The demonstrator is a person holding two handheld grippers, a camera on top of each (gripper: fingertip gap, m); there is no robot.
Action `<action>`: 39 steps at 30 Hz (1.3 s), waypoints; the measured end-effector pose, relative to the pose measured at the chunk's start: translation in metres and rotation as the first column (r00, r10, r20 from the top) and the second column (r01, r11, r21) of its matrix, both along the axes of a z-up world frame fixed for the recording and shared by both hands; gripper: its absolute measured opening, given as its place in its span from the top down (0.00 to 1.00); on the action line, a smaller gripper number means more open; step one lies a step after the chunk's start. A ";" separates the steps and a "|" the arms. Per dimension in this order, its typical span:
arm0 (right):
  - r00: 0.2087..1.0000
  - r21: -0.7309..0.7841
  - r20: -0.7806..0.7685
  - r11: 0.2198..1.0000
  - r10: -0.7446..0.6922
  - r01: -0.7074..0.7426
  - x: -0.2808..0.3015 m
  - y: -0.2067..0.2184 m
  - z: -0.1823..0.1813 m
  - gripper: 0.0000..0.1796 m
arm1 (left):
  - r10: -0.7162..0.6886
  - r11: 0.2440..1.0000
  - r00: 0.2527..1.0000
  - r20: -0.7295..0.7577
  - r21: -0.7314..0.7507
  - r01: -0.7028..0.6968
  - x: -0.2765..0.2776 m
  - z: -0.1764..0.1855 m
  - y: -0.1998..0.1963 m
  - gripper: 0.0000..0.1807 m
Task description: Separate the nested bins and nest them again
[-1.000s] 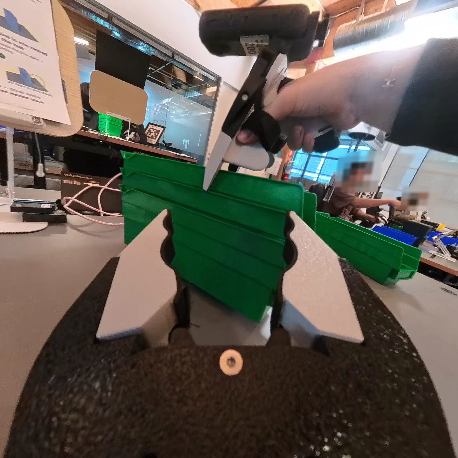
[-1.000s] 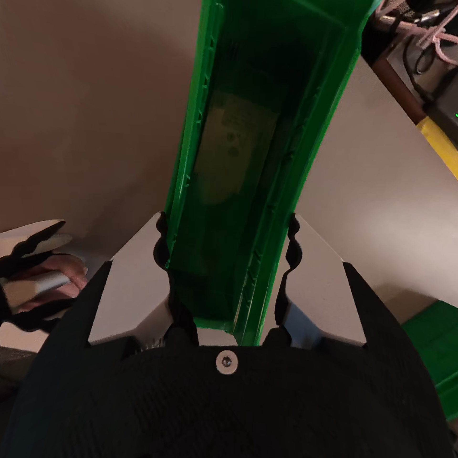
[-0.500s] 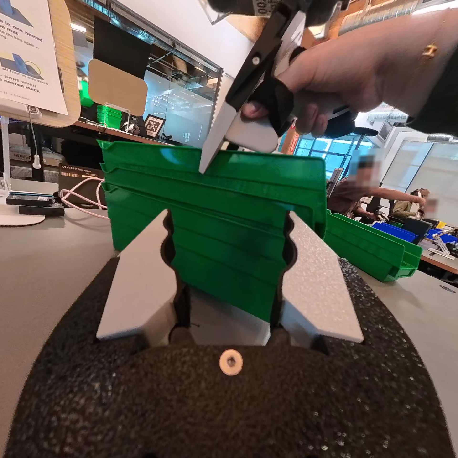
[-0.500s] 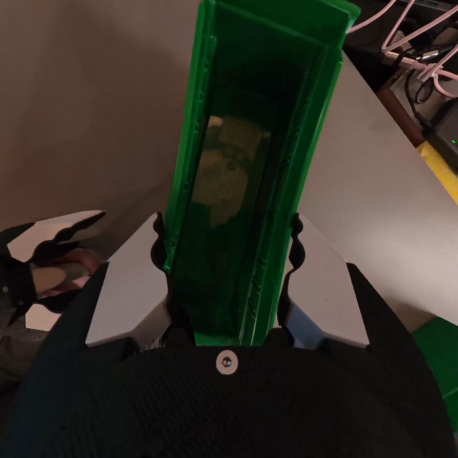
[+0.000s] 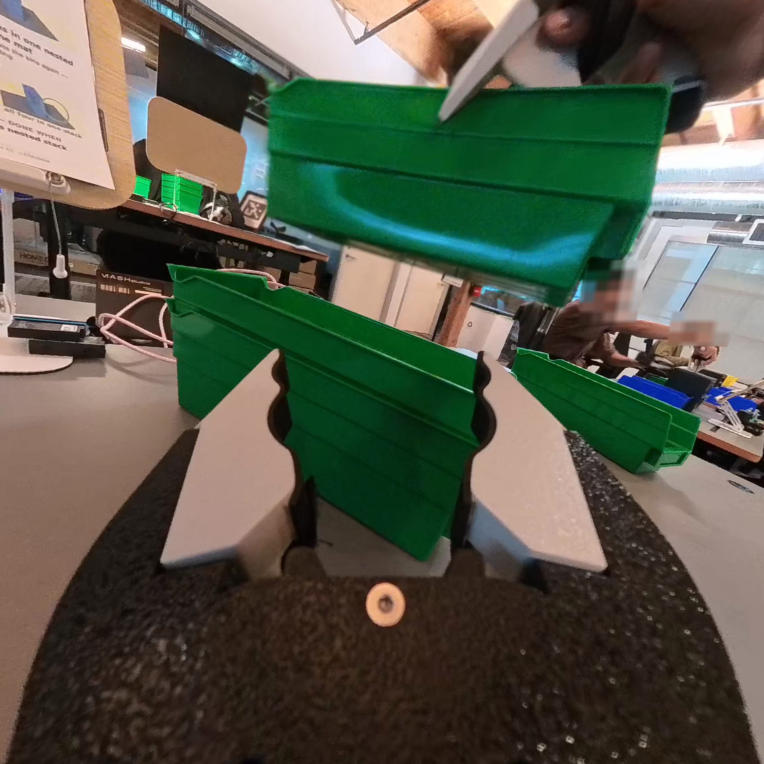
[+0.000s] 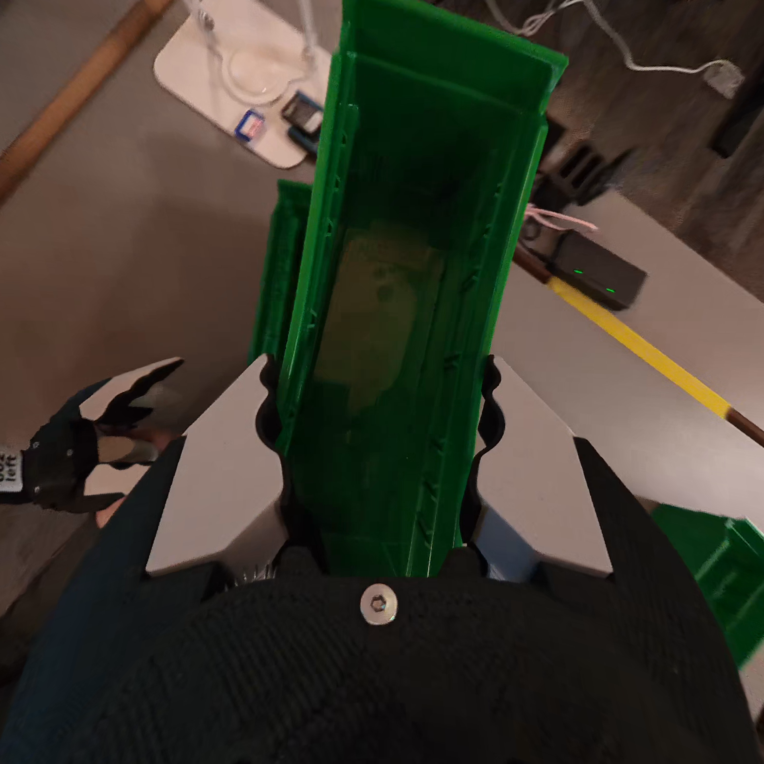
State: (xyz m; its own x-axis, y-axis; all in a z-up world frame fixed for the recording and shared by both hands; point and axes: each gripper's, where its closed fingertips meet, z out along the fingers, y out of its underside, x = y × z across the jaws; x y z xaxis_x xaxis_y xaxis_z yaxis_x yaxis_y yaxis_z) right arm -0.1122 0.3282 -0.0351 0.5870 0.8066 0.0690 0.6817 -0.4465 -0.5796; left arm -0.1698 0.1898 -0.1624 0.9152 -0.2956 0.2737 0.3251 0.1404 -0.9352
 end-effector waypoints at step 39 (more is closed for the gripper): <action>0.983 -0.094 -0.181 0.994 0.043 -0.061 0.018 -0.018 -0.091 0.16 | 0.082 0.996 0.995 -0.053 0.041 -0.080 -0.008 0.006 -0.004 0.44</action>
State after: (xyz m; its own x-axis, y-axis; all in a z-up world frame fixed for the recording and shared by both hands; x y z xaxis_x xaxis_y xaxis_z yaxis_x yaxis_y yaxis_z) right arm -0.0943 0.3100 -0.1259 0.5400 0.8339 -0.1141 0.5951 -0.4741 -0.6489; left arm -0.1775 0.1857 -0.1569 0.9500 -0.2290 0.2121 0.2593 0.2009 -0.9446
